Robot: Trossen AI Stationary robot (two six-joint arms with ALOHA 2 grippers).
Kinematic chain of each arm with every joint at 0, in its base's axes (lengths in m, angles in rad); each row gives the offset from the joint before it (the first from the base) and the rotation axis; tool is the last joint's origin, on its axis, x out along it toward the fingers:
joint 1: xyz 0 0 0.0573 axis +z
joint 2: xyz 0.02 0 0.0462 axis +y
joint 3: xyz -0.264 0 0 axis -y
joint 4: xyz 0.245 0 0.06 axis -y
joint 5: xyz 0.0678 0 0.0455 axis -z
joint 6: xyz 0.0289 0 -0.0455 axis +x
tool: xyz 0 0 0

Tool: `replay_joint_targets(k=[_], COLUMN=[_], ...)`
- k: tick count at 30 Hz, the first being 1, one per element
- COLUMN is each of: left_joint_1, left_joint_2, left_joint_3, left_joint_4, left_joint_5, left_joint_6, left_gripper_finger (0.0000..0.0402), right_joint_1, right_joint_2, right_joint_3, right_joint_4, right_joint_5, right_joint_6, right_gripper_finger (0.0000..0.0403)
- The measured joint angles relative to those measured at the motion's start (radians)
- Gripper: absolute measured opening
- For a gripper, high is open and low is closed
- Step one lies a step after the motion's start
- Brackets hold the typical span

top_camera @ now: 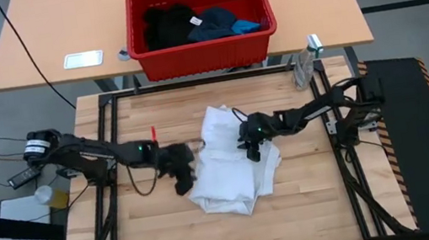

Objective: Fold Laundry from Bin
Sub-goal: Fold the white polo shirt

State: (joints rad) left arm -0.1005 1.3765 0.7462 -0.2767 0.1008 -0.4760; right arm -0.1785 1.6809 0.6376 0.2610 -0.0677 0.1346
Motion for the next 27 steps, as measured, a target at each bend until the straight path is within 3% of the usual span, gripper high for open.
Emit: replay_joint_targets(k=[7, 15, 22, 27], left_joint_1=[-0.087, -0.089, -0.101, -0.143], left_joint_2=[0.066, 0.155, 0.265, 0.361], left_joint_3=[-0.001, -0.001, 0.003, 0.029], left_joint_4=[-0.013, 0.198, 0.431, 0.613], left_joint_5=[-0.104, -0.092, -0.089, -0.089], left_joint_6=[-0.013, -0.072, -0.116, -0.118], left_gripper_finger=[0.0181, 0.0181, 0.0181, 0.0181], right_joint_1=[-0.077, -0.066, -0.007, 0.12], right_joint_2=[-0.005, -0.146, -0.388, -0.526], right_joint_3=[0.0, 0.027, 0.035, 0.035], right_joint_4=[0.028, -0.003, -0.239, -0.436], right_joint_5=[-0.079, -0.17, -0.109, -0.093], right_joint_6=[-0.052, -0.06, 0.019, 0.069], right_gripper_finger=[0.0141, 0.0141, 0.0141, 0.0139])
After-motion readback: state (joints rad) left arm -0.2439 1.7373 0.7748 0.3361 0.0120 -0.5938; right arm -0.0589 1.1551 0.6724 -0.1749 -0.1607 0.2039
